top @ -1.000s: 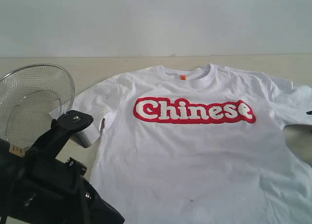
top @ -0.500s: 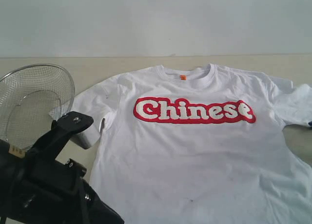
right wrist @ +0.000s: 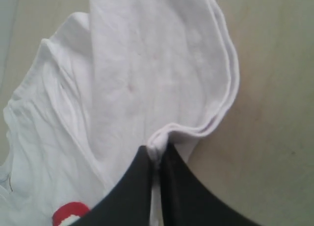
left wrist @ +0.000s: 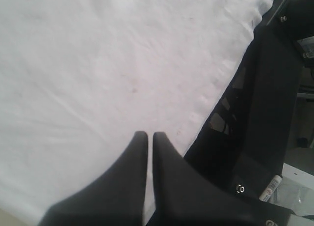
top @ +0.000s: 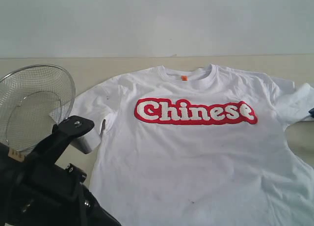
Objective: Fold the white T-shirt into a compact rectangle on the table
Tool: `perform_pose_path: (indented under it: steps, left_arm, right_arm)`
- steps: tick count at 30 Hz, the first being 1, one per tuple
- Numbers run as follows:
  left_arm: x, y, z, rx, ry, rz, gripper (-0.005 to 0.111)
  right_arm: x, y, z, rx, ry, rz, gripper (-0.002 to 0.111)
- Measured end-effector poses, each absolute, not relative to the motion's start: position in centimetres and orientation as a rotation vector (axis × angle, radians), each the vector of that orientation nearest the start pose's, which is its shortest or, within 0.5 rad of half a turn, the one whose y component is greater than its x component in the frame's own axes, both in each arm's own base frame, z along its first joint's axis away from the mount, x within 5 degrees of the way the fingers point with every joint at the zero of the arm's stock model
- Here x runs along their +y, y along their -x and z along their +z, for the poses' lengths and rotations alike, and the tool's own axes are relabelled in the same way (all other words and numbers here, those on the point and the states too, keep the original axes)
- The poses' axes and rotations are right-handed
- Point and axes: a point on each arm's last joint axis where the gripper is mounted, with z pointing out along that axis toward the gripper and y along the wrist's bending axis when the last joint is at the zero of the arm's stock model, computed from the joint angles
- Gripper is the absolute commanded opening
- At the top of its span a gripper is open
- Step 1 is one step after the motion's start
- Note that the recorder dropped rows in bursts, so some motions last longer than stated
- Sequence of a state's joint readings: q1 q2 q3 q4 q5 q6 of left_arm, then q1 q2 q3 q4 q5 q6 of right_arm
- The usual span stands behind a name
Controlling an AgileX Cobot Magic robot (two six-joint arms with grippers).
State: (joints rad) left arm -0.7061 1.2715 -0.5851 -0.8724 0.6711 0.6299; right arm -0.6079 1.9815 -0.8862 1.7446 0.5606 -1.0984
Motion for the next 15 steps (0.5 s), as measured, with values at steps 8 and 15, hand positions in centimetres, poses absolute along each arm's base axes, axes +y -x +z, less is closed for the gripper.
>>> perform_pose_path:
  steps: [8,15]
  left_arm:
    - [-17.02,-13.27,21.07,2.571,-0.96,-0.916,0.005]
    - [-17.02,-13.27,21.07,2.571,-0.96,-0.916,0.005]
  right_arm:
    - [-15.9,-31.63,10.88,2.083,-1.158,0.716,0.0]
    - [-15.58,-31.8,11.16,2.087,-1.085,0.754,0.0]
